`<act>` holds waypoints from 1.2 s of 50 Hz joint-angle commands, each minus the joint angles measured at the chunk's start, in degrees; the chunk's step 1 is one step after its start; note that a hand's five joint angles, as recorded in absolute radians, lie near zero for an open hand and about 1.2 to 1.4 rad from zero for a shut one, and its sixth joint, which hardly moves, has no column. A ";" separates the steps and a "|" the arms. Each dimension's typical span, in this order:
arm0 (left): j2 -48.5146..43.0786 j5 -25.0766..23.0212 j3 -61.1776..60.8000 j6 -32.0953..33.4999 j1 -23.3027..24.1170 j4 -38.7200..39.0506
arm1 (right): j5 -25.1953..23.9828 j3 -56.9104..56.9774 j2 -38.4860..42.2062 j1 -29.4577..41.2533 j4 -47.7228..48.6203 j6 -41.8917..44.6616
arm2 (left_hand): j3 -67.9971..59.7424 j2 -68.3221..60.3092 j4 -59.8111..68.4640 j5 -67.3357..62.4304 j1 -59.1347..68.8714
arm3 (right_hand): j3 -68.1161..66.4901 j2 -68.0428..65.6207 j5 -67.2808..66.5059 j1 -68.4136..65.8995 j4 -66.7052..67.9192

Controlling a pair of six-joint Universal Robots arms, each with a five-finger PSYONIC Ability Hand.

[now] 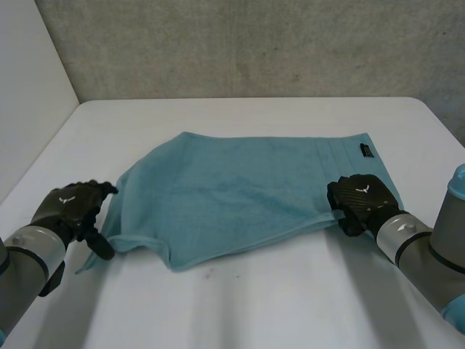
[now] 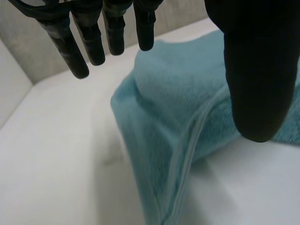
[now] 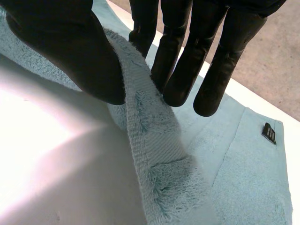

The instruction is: Fold the laundry

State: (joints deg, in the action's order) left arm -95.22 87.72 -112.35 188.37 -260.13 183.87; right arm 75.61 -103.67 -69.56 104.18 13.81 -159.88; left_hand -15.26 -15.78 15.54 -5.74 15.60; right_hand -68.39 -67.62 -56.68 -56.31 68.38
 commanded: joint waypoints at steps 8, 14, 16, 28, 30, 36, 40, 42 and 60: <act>-4.36 -0.53 -1.29 -0.28 -2.05 -0.70 | -0.02 0.04 0.12 -0.03 -0.01 -0.25 | -13.29 -12.77 13.01 -12.81 12.95 | -11.61 -12.38 -13.32 -23.69 11.62; -7.34 -0.79 -1.38 -0.28 -1.35 -0.35 | -0.02 0.04 0.12 -0.12 -0.01 -0.25 | -17.32 -16.79 17.04 -16.84 16.98 | -11.61 -12.38 -13.32 -23.69 11.62; -8.05 -0.79 -1.29 -0.28 -1.17 -0.09 | -0.02 0.04 0.12 -0.12 0.07 -0.25 | -17.99 -17.47 17.72 -17.52 17.66 | -11.61 -12.38 -13.32 -23.69 11.62; -7.36 0.00 -1.64 -0.28 -1.52 10.72 | 0.15 0.04 -0.05 0.05 -0.28 -0.43 | -64.74 -64.22 64.46 -64.26 64.40 | -11.61 -12.38 -13.32 -23.69 11.62; -4.55 0.26 -2.26 -0.28 -1.87 12.83 | 0.15 0.13 -0.05 0.05 -0.63 -0.52 | -64.74 -64.22 64.46 -64.26 64.40 | -11.61 -12.38 -13.32 -23.69 11.62; -1.73 1.49 -2.88 -0.28 -1.88 14.77 | 0.24 1.62 -1.02 -0.47 -2.99 -5.25 | -64.74 -64.22 64.46 -64.26 64.40 | 31.50 30.73 29.79 19.42 -31.49; -1.64 1.84 -2.88 -0.20 -1.96 14.94 | -0.20 4.25 -3.29 -3.00 -8.76 -8.94 | -64.74 -64.22 64.46 -64.26 64.40 | 38.09 37.32 36.38 26.01 -38.08; -1.64 1.84 -2.61 -0.11 -2.31 14.94 | -0.72 5.31 -4.18 -4.86 -11.86 -9.31 | -64.74 -64.22 64.46 -64.26 64.40 | 39.29 38.53 37.59 27.22 -39.29; -0.06 1.76 -2.44 -0.11 -5.22 14.77 | -7.58 5.15 -4.62 -17.17 -23.84 -0.08 | -64.74 -64.22 64.46 -64.26 64.40 | 38.45 37.69 36.75 26.38 -38.45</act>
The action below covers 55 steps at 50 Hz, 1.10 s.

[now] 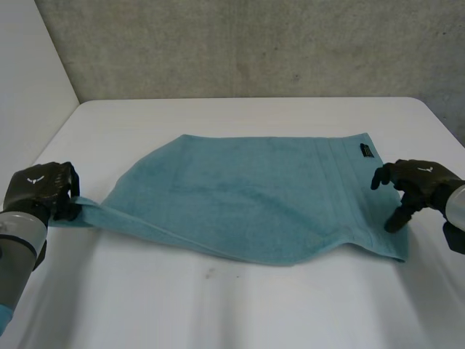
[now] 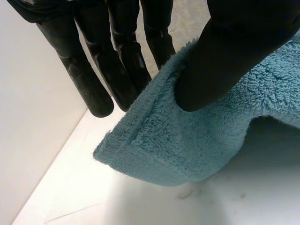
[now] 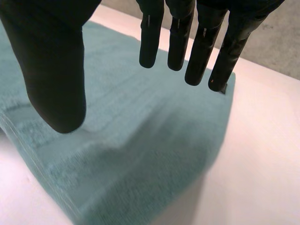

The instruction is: Fold the laundry

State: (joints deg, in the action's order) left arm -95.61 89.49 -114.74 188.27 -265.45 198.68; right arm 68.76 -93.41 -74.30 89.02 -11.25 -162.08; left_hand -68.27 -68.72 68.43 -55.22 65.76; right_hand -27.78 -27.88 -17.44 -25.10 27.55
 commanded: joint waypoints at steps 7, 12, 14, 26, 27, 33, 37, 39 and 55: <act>0.34 0.07 -0.04 -0.01 0.11 -0.14 | -4.77 -13.54 -0.40 -4.46 11.84 1.68 | -11.73 -11.28 11.57 -14.78 14.24 | -2.83 -2.73 -3.17 -5.51 3.05; 0.25 0.07 -0.13 -0.01 0.11 -0.14 | -5.91 -15.92 -0.14 -4.82 14.32 1.76 | -11.73 -11.28 11.57 -14.78 14.24 | -2.83 -2.73 -3.17 -5.51 3.05; 0.25 0.07 -0.04 -0.01 0.11 -0.14 | -6.27 -16.19 0.12 -4.91 14.59 1.76 | -11.73 -11.28 11.57 -14.78 14.24 | -3.00 -2.90 -3.34 -5.68 3.22; 0.25 -0.19 -0.13 -0.01 0.20 -0.31 | -6.09 -15.84 3.81 -4.47 19.24 2.64 | -11.73 -11.28 11.57 -14.78 14.24 | -6.53 -6.43 -6.87 -9.21 6.75; 0.25 -0.19 -0.04 -0.01 0.20 -0.31 | -6.09 -15.66 4.16 -4.47 19.33 2.73 | -11.73 -11.28 11.57 -14.78 14.24 | -6.53 -6.43 -6.87 -9.21 6.75; 0.16 -0.19 0.04 -0.01 0.11 -0.31 | -5.65 -13.91 7.41 -4.38 19.42 2.82 | -11.73 -11.28 11.57 -14.78 14.24 | -9.54 -9.44 -9.88 -12.22 9.76; 0.16 -0.19 0.04 -0.01 0.02 -0.23 | -4.78 -12.94 7.86 -4.20 19.51 3.60 | -11.73 -11.28 11.57 -14.78 14.24 | -15.24 -15.14 -15.58 -17.92 15.47; 0.16 -0.19 0.13 -0.01 0.02 -0.23 | -4.42 -12.68 7.95 -4.20 19.51 4.05 | -11.73 -11.28 11.57 -14.78 14.24 | -31.49 -31.39 -31.83 -34.17 31.71; 13.06 0.16 4.34 2.10 0.02 -4.53 | -2.31 -9.35 -20.49 -6.57 17.42 1.24 | -11.73 -11.28 11.57 -14.78 14.24 | -52.22 -52.12 -52.56 -54.90 52.45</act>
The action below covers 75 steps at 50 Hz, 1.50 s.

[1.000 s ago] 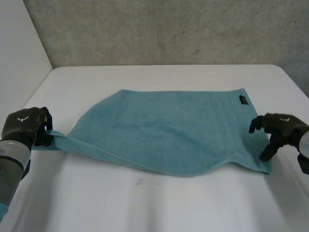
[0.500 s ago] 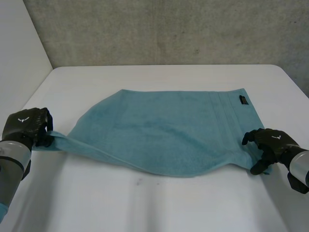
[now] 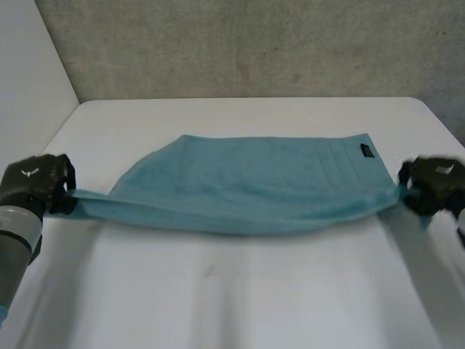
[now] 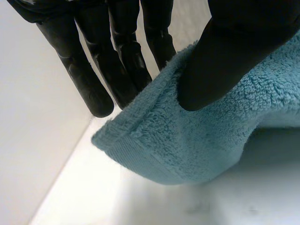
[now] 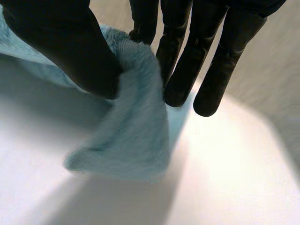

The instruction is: Fold the laundry

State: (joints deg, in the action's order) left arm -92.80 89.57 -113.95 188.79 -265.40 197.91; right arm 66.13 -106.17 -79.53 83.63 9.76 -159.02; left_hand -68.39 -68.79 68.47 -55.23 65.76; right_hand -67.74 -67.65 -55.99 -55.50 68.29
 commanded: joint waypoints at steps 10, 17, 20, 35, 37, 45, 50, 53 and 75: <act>19.85 0.16 19.79 12.90 -0.12 -15.69 | -3.64 26.62 -24.27 -5.31 -27.86 -0.85 | -11.61 -11.21 11.53 -14.77 14.24 | -12.26 -12.35 -14.01 -24.50 11.71; 13.54 -0.01 22.98 17.13 -0.21 -21.07 | -4.61 30.15 -15.15 -6.63 -38.04 11.16 | -11.61 -11.21 11.53 -14.77 14.24 | -12.26 -12.35 -14.01 -24.50 11.71; 6.51 0.16 22.98 19.41 0.14 -21.33 | -3.56 29.71 -10.40 -5.67 -40.96 16.63 | -11.61 -11.21 11.53 -14.77 14.24 | -12.26 -12.35 -14.01 -24.50 11.71; -27.69 7.89 47.04 25.84 5.68 -20.90 | 20.60 52.77 20.46 11.55 -31.93 20.33 | -11.61 -11.21 11.53 -14.77 14.24 | -12.26 -12.35 -14.01 -24.50 11.71; -28.31 8.86 53.89 26.54 5.95 -19.76 | 21.93 58.33 20.82 12.17 -30.16 19.90 | -11.61 -11.21 11.53 -14.77 14.24 | -12.26 -12.35 -14.01 -24.50 11.71; -21.38 15.72 65.78 26.45 8.76 -3.69 | 25.00 72.60 18.38 13.67 -13.50 10.43 | -11.61 -11.21 11.53 -14.77 14.24 | -12.26 -12.35 -14.01 -24.50 11.71; -17.68 16.25 62.71 26.36 9.46 4.76 | 24.31 62.17 8.28 13.49 -9.24 8.20 | -11.61 -11.21 11.53 -14.77 14.24 | -12.26 -12.35 -14.01 -24.50 11.71; -16.80 15.81 58.94 26.28 9.99 4.86 | 23.87 56.88 6.85 13.49 -9.33 8.20 | -11.61 -11.21 11.53 -14.77 14.24 | -12.26 -12.35 -14.01 -24.50 11.71; -21.10 12.21 20.88 17.40 7.62 7.23 | 7.96 18.11 18.44 12.97 -2.82 8.55 | -11.61 -11.21 11.53 -14.77 14.24 | -10.49 -10.57 -12.24 -22.73 9.94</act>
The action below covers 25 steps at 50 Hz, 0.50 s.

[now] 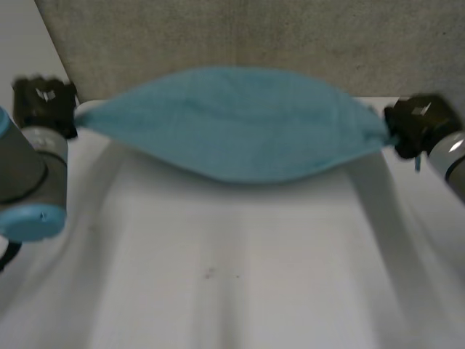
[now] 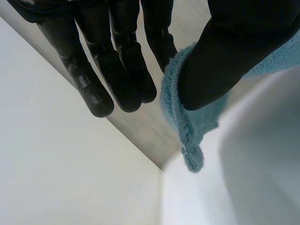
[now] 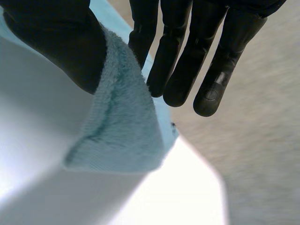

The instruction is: Fold the laundry

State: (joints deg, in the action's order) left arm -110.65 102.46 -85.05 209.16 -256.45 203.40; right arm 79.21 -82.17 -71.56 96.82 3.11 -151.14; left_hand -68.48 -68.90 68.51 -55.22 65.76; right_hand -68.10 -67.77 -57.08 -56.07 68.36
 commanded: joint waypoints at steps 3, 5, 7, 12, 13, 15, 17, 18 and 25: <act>-3.52 -0.68 -9.07 -3.06 -2.12 1.82 | -5.38 -6.86 11.71 -0.75 3.92 0.58 | -11.52 -11.10 11.49 -14.78 14.24 | 8.46 8.13 7.44 -3.57 -8.71; -3.52 -0.68 -9.51 -3.06 -2.12 1.91 | -5.64 -7.38 11.62 -1.45 3.92 0.58 | -11.52 -11.10 11.49 -14.78 14.24 | 11.92 11.59 10.90 -0.11 -12.18; -3.52 -0.68 -9.60 -3.06 -2.30 1.91 | -5.90 -8.35 11.54 -3.20 3.92 0.58 | -11.52 -11.10 11.49 -14.78 14.24 | 13.10 12.77 12.07 1.06 -13.35; -3.43 -0.68 -9.96 -3.14 -2.38 2.17 | -5.99 -9.49 11.45 -5.14 3.92 0.67 | -11.52 -11.10 11.49 -14.78 14.24 | 15.97 15.64 14.94 3.93 -16.22; -3.35 -0.68 -9.87 -3.14 -2.38 2.17 | -5.99 -9.76 11.53 -5.23 3.92 0.67 | -11.52 -11.10 11.49 -14.78 14.24 | 15.80 15.47 14.78 3.77 -16.05; -3.43 -0.68 -9.87 -3.06 -2.38 2.17 | -6.17 -10.46 11.62 -5.67 4.36 0.67 | -11.52 -11.10 11.49 -14.78 14.24 | 15.46 15.13 14.44 3.43 -15.71; -3.43 -0.68 -9.96 -3.06 -2.38 2.08 | -6.17 -10.81 11.62 -6.20 4.45 0.67 | -11.52 -11.10 11.49 -14.78 14.24 | 15.46 15.13 14.44 3.43 -15.71; -3.43 -0.68 -9.96 -3.06 -2.38 2.17 | -6.17 -10.90 11.71 -6.81 4.53 0.76 | -11.52 -11.10 11.49 -14.78 14.24 | 15.46 15.13 14.44 3.43 -15.71; -3.43 -0.68 -10.31 -3.06 -2.38 2.08 | -6.61 -11.43 11.97 -7.78 4.71 1.29 | -11.52 -11.10 11.49 -14.78 14.24 | 7.09 6.76 6.06 -4.95 -7.34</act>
State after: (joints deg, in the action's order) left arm -114.09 101.77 -95.06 206.10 -258.86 205.52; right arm 72.92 -93.19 -59.77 89.81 7.61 -150.33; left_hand -68.49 -68.90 68.66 -55.22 65.76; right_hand -47.12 -47.48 -38.00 -41.46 47.13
